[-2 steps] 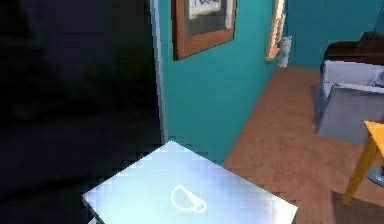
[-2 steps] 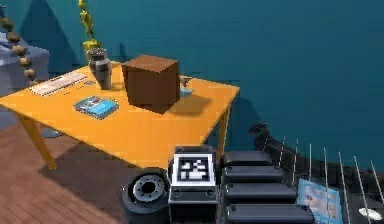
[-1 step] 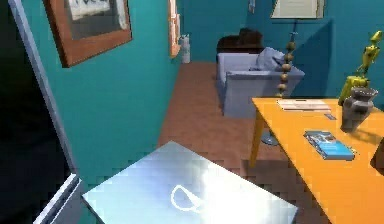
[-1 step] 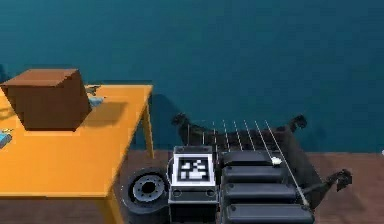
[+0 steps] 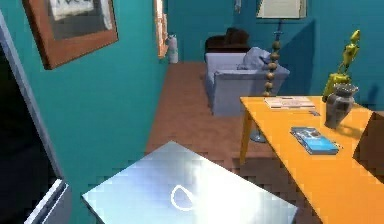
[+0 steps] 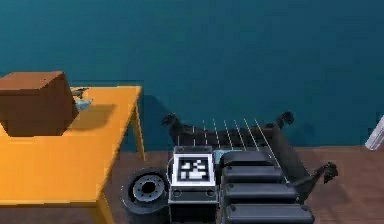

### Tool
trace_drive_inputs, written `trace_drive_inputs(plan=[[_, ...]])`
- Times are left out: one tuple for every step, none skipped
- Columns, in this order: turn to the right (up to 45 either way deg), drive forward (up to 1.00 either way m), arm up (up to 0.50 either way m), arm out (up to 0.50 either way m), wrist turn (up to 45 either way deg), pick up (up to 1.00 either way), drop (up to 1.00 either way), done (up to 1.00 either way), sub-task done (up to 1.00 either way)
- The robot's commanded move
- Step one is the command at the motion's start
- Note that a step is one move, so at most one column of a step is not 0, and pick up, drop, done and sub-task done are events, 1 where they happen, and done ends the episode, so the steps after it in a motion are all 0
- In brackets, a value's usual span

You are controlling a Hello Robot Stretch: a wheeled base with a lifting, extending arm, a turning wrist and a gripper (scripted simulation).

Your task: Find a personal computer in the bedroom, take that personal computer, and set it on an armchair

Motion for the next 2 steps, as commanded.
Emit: trace_drive_inputs(plan=[[0.0,1.0,0.0,0.0,0.0,0.0,0.0,0.0,0.0],[0.0,1.0,0.0,0.0,0.0,0.0,0.0,0.0,0.0]])
